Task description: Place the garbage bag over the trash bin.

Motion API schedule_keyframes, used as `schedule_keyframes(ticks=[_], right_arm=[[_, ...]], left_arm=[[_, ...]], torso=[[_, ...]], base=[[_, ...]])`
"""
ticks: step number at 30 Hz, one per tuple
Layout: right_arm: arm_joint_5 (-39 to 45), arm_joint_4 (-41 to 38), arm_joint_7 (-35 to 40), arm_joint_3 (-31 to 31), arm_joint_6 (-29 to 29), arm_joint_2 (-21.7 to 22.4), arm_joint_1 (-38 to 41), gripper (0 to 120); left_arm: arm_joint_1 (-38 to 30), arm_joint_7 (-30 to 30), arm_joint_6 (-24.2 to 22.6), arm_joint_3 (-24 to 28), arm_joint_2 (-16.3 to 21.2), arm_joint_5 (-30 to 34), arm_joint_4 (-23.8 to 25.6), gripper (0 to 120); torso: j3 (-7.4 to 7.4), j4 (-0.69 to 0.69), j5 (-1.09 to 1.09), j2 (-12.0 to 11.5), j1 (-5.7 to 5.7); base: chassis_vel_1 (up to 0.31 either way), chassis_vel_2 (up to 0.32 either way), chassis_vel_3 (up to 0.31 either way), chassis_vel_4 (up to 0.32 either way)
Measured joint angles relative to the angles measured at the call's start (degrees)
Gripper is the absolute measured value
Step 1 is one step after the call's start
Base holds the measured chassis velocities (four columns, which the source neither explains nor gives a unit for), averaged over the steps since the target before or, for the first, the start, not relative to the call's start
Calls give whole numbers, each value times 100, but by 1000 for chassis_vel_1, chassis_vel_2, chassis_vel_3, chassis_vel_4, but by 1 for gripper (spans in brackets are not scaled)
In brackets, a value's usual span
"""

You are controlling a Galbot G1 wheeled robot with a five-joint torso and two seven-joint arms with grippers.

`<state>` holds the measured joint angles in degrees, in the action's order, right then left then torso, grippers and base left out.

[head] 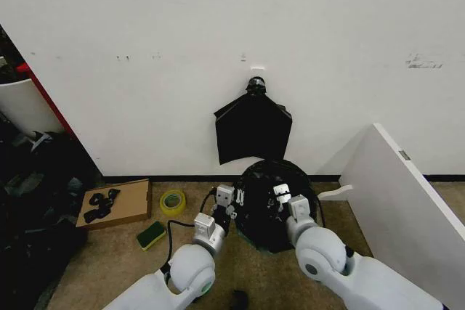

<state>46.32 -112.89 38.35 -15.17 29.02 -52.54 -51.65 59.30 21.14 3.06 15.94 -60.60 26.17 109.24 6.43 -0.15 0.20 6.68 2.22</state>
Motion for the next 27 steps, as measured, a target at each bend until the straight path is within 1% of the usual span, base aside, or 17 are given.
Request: schedule_keyframes(ticks=[6,11,20,27], right_arm=[[139,638,70,-240,-90,-245,337,0],[-119,1169,-133,-389,-176,-292,485,0],[-81,1406,-180,-501,-210,-281,493,0],[221,1552,-163,-512,-204,-290,602,0]], left_arm=[[30,-45,41,80,26,-33,113,4],[49,-70,26,107,145,234,282,4],[48,-81,4,77,160,391,399,4],[140,-201,36,27,296,358,565,4]], torso=[[0,-1,0,0,0],[0,-1,0,0,1],[0,-1,0,0,1],[0,0,0,0,0]], base=[[0,0,0,0],[0,0,0,0],[0,0,0,0],[0,0,0,0]])
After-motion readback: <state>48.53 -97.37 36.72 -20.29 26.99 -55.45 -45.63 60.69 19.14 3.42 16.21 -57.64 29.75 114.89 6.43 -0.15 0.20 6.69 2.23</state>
